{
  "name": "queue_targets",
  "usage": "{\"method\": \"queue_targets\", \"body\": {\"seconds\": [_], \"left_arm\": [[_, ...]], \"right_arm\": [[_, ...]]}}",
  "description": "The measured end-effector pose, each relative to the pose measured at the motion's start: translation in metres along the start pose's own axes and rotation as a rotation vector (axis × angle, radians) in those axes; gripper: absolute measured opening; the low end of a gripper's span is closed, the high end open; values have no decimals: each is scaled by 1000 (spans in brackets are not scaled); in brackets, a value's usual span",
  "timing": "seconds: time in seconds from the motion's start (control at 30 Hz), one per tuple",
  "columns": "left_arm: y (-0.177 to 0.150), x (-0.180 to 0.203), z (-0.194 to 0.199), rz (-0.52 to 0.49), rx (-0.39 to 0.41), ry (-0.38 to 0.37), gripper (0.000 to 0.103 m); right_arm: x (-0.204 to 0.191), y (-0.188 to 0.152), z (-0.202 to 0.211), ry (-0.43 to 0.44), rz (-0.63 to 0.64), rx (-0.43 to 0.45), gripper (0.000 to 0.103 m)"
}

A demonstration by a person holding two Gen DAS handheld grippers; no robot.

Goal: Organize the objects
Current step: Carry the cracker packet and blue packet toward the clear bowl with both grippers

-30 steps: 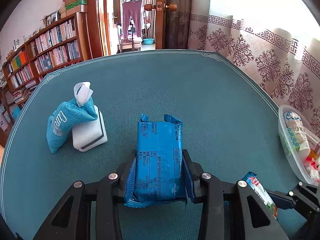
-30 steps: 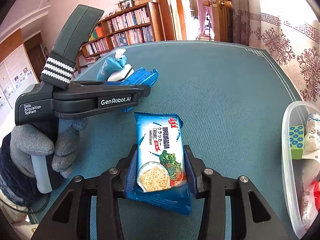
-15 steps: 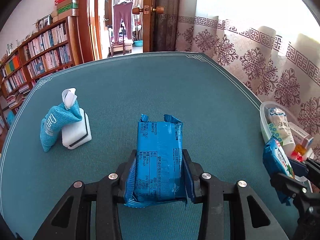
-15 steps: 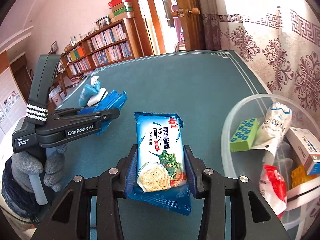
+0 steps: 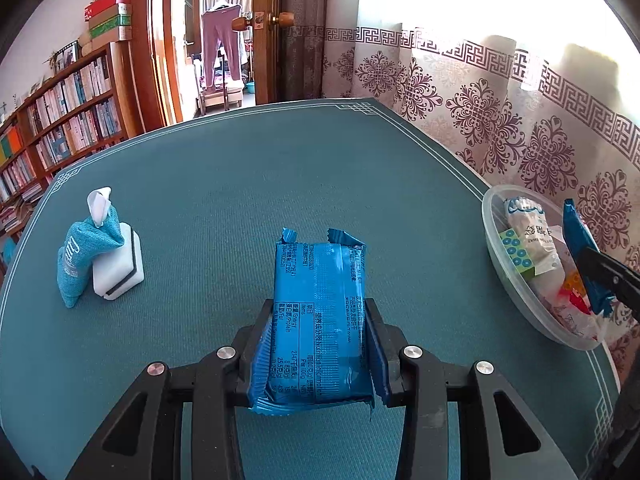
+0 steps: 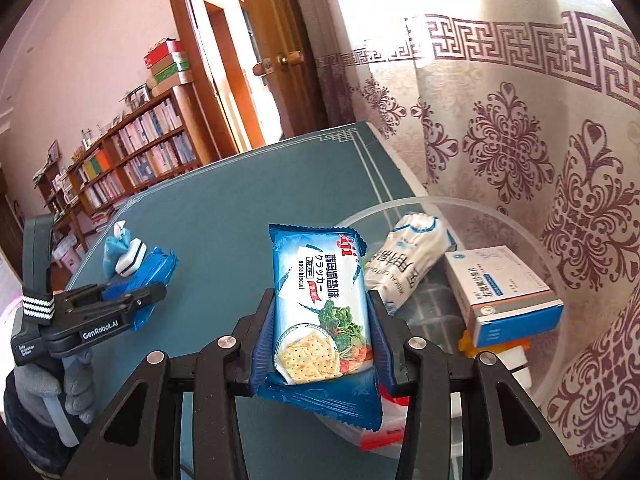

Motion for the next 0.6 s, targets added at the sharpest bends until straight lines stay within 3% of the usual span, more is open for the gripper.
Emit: {"method": "queue_targets", "body": {"seconds": [0.3, 0.6], "left_arm": [[-3, 19, -1, -23, -9, -31, 43], [-6, 34, 1, -43, -19, -64, 43]], "right_arm": [[35, 6, 0, -147, -35, 51, 46], [29, 9, 9, -162, 26, 95, 46]]}}
Point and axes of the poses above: each gripper's, at about its wrist camera, not at the fingertips, and z roughly against the way its jaws point, x to its right, y to its top, the point moved 5 cm from there along -z, roughly the way its jaws point, and after that the axes turned 15 degrees about x, right-handed, at the moved point
